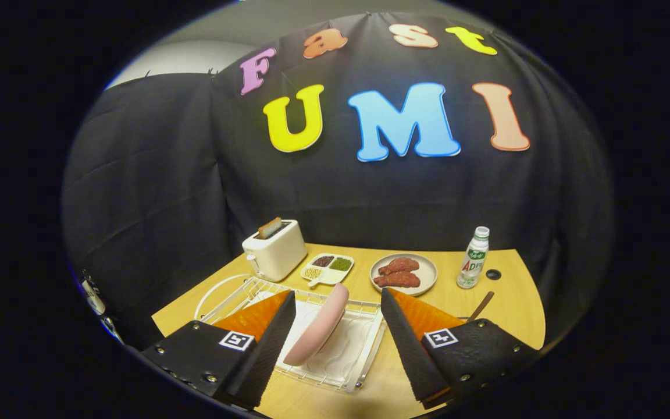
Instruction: Take the plate from the dish rack, then take the spoon from the basket and place it into the plate.
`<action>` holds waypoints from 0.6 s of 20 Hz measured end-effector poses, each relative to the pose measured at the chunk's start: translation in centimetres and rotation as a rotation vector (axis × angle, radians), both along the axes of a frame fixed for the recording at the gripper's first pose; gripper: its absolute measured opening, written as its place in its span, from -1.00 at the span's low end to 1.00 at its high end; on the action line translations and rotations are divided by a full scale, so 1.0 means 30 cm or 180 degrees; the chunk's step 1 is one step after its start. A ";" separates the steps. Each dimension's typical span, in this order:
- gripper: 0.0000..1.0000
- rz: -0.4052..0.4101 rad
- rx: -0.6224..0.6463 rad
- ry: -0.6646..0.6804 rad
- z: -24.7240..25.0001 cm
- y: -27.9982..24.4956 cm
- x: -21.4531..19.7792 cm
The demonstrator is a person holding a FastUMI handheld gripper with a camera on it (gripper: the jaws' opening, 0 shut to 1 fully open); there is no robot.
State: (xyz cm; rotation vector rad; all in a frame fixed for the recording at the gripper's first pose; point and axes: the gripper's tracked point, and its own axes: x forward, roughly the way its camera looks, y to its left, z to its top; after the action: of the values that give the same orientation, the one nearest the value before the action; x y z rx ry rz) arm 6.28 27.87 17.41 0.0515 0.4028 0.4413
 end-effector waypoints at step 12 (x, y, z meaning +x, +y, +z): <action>0.77 0.0249 -0.0357 0.1806 -0.369 0.160 0.153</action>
State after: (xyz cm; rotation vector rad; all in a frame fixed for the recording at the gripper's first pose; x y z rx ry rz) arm 10.89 32.67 6.34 0.0516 0.9896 0.4776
